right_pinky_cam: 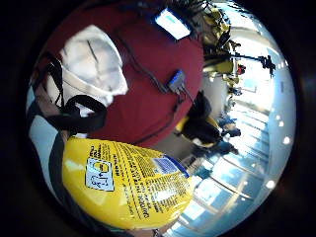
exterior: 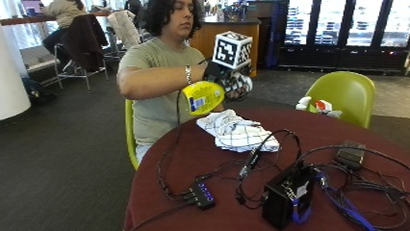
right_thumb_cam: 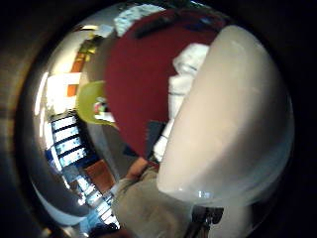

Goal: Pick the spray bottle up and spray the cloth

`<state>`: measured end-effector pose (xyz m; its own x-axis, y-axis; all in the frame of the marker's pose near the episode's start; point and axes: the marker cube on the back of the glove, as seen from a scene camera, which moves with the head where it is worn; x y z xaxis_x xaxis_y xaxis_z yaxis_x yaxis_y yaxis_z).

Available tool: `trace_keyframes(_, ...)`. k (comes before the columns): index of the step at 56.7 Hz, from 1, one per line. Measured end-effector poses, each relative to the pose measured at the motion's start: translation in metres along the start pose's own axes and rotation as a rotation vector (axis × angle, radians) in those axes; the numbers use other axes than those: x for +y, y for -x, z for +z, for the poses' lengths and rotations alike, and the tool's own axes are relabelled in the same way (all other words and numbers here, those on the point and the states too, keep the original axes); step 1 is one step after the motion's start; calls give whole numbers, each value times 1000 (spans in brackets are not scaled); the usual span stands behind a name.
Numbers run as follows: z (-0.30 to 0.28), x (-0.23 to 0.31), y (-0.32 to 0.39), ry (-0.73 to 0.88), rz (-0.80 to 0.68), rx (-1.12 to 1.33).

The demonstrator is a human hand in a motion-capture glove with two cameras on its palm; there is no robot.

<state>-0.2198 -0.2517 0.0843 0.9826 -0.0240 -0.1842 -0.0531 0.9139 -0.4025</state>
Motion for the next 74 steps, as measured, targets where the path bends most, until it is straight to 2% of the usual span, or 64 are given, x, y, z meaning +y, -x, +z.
trace_keyframes(6, -39, -8, 32, -188, -114, -217)
trace_keyframes(14, -58, -27, 71, -356, -245, -537)
trace_keyframes(23, -32, -57, 124, -447, -403, -969)
trace_keyframes(30, 3, -79, 153, -508, -488, -1193)
trace_keyframes(38, 38, -101, 181, -556, -519, -1235)
trace_keyframes(48, 67, -117, 201, -515, -493, -1241)
trace_keyframes(67, 74, -122, 192, -531, -494, -1291)
trace_keyframes(69, 74, -120, 191, -499, -505, -1283)
trace_keyframes(74, 82, -108, 178, -290, -567, -1197)
